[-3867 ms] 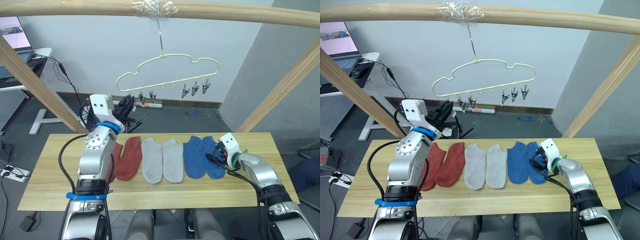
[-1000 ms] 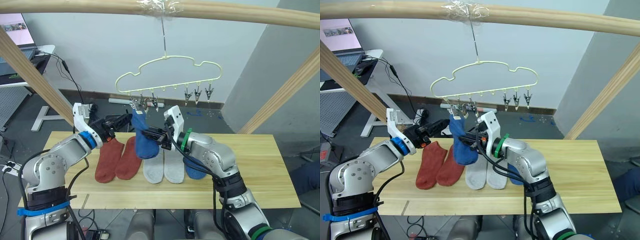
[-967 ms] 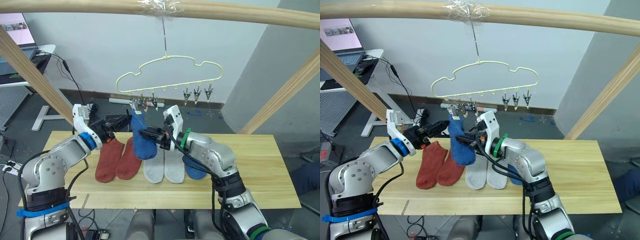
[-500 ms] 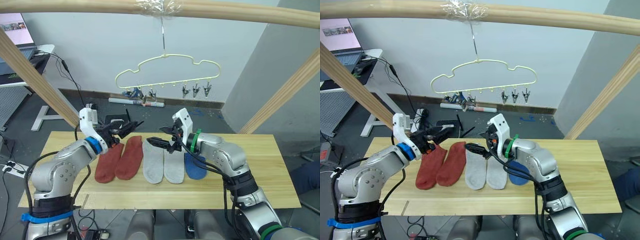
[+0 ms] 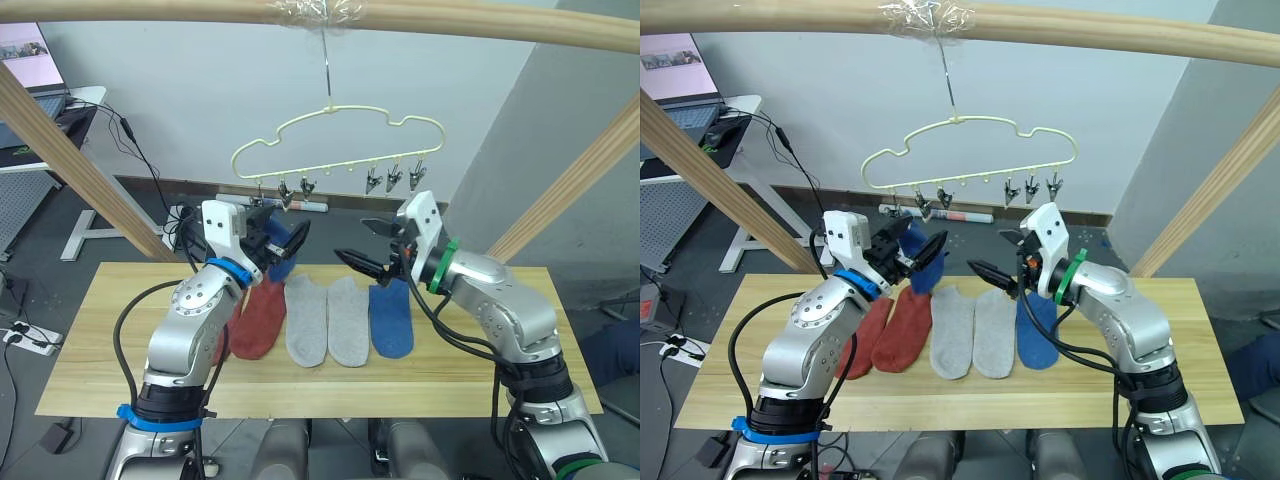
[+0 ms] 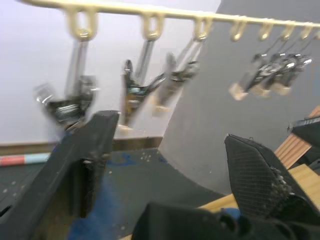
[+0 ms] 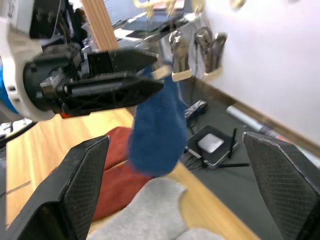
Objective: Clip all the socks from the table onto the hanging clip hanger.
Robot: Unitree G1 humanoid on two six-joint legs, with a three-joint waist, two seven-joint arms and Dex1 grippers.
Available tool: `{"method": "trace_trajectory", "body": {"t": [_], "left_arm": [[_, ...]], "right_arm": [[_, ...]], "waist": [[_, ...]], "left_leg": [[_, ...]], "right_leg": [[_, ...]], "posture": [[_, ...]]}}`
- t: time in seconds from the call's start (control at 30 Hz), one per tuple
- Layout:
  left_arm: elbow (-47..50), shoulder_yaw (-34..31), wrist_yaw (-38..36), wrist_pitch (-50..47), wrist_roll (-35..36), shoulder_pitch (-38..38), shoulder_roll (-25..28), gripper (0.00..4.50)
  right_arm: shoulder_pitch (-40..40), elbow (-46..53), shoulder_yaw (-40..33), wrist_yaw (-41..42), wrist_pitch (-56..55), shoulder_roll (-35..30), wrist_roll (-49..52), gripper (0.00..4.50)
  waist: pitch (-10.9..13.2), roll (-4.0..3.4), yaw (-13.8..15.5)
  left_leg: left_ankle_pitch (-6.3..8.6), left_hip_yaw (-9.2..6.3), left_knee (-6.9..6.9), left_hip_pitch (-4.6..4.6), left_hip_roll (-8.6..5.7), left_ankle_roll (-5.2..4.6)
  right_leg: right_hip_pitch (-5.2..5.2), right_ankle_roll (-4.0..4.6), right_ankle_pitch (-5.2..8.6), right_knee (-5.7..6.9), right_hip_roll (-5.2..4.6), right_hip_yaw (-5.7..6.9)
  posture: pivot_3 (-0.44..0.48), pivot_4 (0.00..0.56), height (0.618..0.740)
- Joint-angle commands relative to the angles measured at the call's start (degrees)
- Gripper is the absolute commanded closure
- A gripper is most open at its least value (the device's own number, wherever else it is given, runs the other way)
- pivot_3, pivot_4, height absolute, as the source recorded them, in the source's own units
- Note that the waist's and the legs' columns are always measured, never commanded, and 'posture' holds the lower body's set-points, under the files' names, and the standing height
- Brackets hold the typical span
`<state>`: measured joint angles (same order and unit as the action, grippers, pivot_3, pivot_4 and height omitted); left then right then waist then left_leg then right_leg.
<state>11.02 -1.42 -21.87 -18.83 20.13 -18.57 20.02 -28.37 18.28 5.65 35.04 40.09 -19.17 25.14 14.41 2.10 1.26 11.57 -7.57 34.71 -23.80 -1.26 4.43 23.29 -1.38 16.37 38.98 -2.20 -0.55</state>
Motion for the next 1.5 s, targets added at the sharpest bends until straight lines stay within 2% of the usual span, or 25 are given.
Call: {"method": "trace_trajectory", "body": {"t": [0.03,0.4,0.53,0.9,1.23,1.5], "left_arm": [[0.21,-0.48,1.60,2.21,-2.50,-0.72,-0.71,1.32],[-2.22,-1.62,2.33,4.45,-4.71,-1.99,-2.63,1.32],[-1.94,-1.48,1.93,4.23,-4.77,-1.80,-2.70,2.37],[-3.75,-1.67,3.06,4.16,-5.28,-2.83,-4.31,2.37],[-8.41,-1.20,4.44,8.75,-9.15,-5.02,-5.17,2.37],[-12.54,-1.98,4.50,11.11,-9.40,-8.51,-5.67,2.37]], "right_arm": [[-0.53,4.16,-1.94,0.43,0.24,-0.79,2.30,0.00],[-3.83,6.20,-3.80,-0.81,2.63,-1.13,5.52,0.00],[-4.18,6.81,-4.12,-1.09,3.32,-1.40,6.35,0.00],[-4.26,7.03,-4.31,-1.71,3.03,-2.04,6.95,0.00],[-5.05,8.38,-5.11,0.21,2.87,-3.73,9.47,0.00],[-4.75,9.14,-5.04,-0.60,3.14,-3.55,9.58,0.00]], "waist": [[0.00,0.00,0.02],[0.00,0.00,0.06],[0.00,0.00,0.05],[-0.01,0.01,0.04],[-0.01,0.01,-0.01],[-0.01,0.01,-0.06]], "left_leg": [[0.02,-0.02,0.04,-0.01,0.00,-0.04],[0.05,-0.01,0.18,-0.02,-0.02,-0.18],[0.04,0.00,0.18,-0.02,-0.02,-0.16],[-0.02,0.01,0.22,-0.02,-0.02,-0.06],[0.02,0.02,0.26,-0.02,-0.03,-0.14],[0.03,0.03,0.30,-0.02,-0.03,-0.19]], "right_leg": [[-0.01,0.00,0.00,0.01,0.02,0.02],[-0.04,-0.03,-0.10,0.03,0.11,0.13],[-0.04,-0.02,-0.10,0.03,0.10,0.12],[-0.04,-0.02,-0.12,0.07,0.13,0.13],[-0.05,-0.02,-0.15,0.09,0.17,0.14],[-0.06,-0.05,-0.20,0.11,0.18,0.14]], "posture": [[0.117,0.212,0.740],[0.109,0.201,0.740],[0.107,0.197,0.740],[0.093,0.202,0.740],[0.078,0.207,0.740],[0.068,0.208,0.740]]}}
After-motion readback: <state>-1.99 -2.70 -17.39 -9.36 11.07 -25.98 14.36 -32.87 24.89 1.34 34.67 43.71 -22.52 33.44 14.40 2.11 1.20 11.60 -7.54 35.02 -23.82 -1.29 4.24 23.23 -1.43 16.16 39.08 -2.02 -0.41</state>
